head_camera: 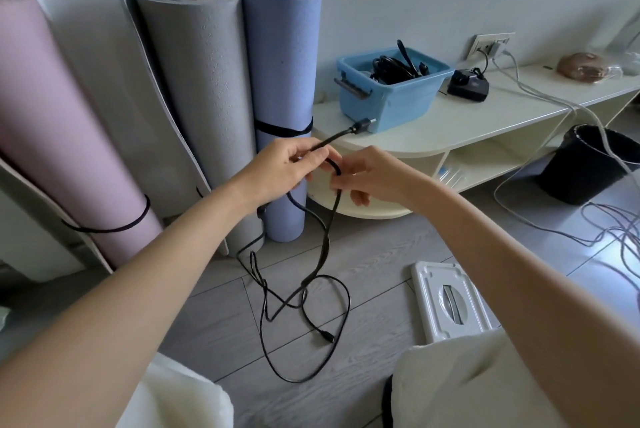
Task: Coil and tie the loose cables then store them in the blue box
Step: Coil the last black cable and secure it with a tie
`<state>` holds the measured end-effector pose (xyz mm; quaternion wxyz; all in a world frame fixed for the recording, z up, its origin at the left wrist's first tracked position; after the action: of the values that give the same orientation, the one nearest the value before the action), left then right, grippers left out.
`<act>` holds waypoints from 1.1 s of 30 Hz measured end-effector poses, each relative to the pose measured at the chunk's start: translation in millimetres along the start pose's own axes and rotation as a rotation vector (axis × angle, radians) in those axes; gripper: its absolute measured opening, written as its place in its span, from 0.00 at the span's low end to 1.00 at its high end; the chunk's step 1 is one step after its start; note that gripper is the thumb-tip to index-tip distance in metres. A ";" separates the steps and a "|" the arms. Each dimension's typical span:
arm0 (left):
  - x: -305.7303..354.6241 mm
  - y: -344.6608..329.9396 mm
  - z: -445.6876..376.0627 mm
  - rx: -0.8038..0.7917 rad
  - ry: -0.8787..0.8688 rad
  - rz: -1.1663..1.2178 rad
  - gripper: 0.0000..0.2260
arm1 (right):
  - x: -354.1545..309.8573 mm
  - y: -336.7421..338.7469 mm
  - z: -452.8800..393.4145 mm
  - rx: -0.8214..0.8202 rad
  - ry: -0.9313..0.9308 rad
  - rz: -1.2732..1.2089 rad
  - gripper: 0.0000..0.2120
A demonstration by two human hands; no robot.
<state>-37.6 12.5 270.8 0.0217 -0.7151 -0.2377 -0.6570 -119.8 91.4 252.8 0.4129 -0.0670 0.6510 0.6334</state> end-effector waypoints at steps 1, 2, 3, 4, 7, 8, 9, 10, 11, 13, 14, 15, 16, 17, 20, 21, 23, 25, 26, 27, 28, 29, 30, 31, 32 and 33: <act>0.0 2.3 -0.5 0.009 -0.003 0.004 0.09 | 1.7 0.8 -1.2 0.010 -0.002 -0.042 0.04; -1.5 4.2 -1.0 0.013 -0.005 0.002 0.10 | 3.2 2.8 -2.2 0.029 -0.007 -0.105 0.06; -3.7 5.6 -1.4 0.012 -0.006 -0.011 0.12 | 4.5 6.5 -2.9 0.061 -0.013 -0.156 0.08; -6.1 5.8 -1.8 0.004 -0.004 -0.037 0.13 | 5.7 10.7 -3.2 0.097 -0.019 -0.185 0.10; -8.8 3.8 -1.8 -0.027 0.011 -0.065 0.15 | 10.0 20.3 -2.2 0.186 -0.037 -0.186 0.10; -8.2 2.5 -1.8 -0.036 0.013 -0.055 0.14 | 11.6 21.6 -1.9 0.207 -0.041 -0.183 0.10; -6.8 1.2 -1.0 -0.050 0.010 -0.056 0.13 | 13.1 23.6 -2.0 0.231 -0.047 -0.175 0.10; -5.9 -0.4 -0.8 -0.062 0.012 -0.063 0.12 | 16.5 27.2 -1.2 0.264 -0.063 -0.171 0.09; -5.4 1.5 -0.1 -0.062 0.012 -0.075 0.12 | 19.6 32.9 -0.5 0.316 -0.087 -0.175 0.09; -10.3 9.2 1.2 -0.044 0.019 -0.122 0.11 | 34.6 53.0 5.7 0.472 -0.178 -0.281 0.10; -15.7 16.5 0.8 -0.021 0.026 -0.192 0.11 | 45.0 65.3 11.6 0.555 -0.228 -0.388 0.11; -24.1 26.9 1.3 0.020 0.047 -0.288 0.11 | 54.4 76.0 18.4 0.624 -0.262 -0.494 0.11; -34.8 40.4 2.1 0.075 0.086 -0.375 0.12 | 62.0 84.3 23.5 0.665 -0.273 -0.555 0.11; -46.2 55.5 4.0 0.139 0.141 -0.422 0.13 | 67.1 89.7 26.1 0.676 -0.272 -0.566 0.11; -73.8 89.0 14.4 0.345 0.331 -0.323 0.17 | 65.4 86.4 25.1 0.600 -0.233 -0.528 0.08; -77.9 90.9 16.9 0.386 0.372 -0.270 0.17 | 59.8 82.1 23.0 0.574 -0.210 -0.531 0.07; -76.9 81.9 17.0 0.392 0.394 -0.182 0.16 | 45.1 74.7 18.7 0.535 -0.151 -0.563 0.07; -70.1 64.1 13.4 0.323 0.377 -0.127 0.15 | 29.9 67.9 14.5 0.506 -0.104 -0.604 0.08; -66.5 54.1 10.9 0.265 0.366 -0.124 0.14 | 23.7 65.3 12.6 0.494 -0.083 -0.637 0.08; -63.4 45.4 8.5 0.212 0.350 -0.145 0.12 | 17.3 63.3 10.8 0.486 -0.056 -0.683 0.08; -60.0 37.8 6.6 0.168 0.341 -0.170 0.10 | 11.4 63.4 9.3 0.483 -0.021 -0.742 0.08; -58.7 30.1 5.8 0.122 0.343 -0.169 0.09 | 5.8 64.1 8.2 0.483 0.024 -0.817 0.09; -59.2 21.0 6.1 0.065 0.350 -0.148 0.10 | 1.0 65.9 7.9 0.488 0.070 -0.903 0.09; -62.6 10.5 6.3 0.000 0.362 -0.134 0.12 | -2.2 68.4 8.3 0.499 0.109 -0.994 0.10; -65.4 0.2 8.2 -0.056 0.377 -0.142 0.12 | -4.5 71.3 9.4 0.512 0.142 -1.086 0.10; -68.3 -7.3 10.2 -0.091 0.389 -0.162 0.11 | -6.0 74.2 10.9 0.524 0.169 -1.170 0.10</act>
<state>-32.4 1.3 202.4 -0.0180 -0.5535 -0.2559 -0.7923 -156.3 112.4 315.2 0.6397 -0.3574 0.6705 0.1163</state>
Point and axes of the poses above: each hand's wrist, its own z-axis away from the middle knuckle, its own y-axis out of the back of the hand, x = y × z, the point moved 8 cm from there along -z, towards the middle knuckle, and after that the axes turned 9 degrees about z, right-handed, at the moved point
